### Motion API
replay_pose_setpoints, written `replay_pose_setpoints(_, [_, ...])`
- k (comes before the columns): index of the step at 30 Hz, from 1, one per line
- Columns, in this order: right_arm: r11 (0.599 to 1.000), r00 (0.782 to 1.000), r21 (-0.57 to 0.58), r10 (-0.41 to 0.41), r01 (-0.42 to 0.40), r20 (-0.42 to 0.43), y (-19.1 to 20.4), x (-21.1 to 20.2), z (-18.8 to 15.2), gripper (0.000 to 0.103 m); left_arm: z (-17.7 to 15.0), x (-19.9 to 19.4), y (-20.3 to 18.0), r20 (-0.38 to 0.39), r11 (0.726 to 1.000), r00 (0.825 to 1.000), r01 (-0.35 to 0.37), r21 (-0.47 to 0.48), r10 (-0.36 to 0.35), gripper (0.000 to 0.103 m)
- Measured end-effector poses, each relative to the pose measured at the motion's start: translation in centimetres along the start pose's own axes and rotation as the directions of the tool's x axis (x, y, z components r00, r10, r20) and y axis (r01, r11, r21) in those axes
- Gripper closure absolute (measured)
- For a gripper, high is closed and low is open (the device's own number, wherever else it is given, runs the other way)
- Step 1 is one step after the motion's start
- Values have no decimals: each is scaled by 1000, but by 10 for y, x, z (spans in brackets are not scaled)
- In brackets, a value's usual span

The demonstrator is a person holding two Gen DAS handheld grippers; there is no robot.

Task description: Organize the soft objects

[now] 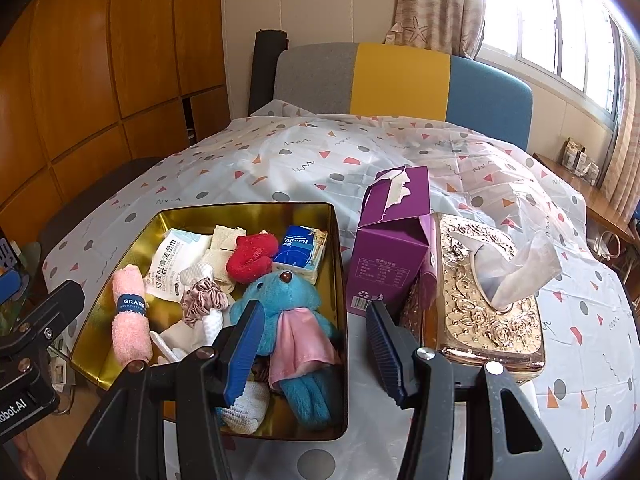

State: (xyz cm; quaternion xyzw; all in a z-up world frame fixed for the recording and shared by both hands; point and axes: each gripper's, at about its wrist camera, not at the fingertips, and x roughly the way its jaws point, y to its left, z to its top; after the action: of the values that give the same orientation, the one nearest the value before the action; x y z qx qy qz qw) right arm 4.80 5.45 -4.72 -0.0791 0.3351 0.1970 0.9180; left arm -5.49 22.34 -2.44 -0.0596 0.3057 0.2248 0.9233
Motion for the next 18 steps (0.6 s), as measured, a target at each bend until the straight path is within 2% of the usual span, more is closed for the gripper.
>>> replay_pose_setpoints(18, [1000, 1000, 4, 1, -1, -10, -1, 1, -3, 50, -2, -2, 2, -3, 1000, 1000, -1, -4, 1, 0])
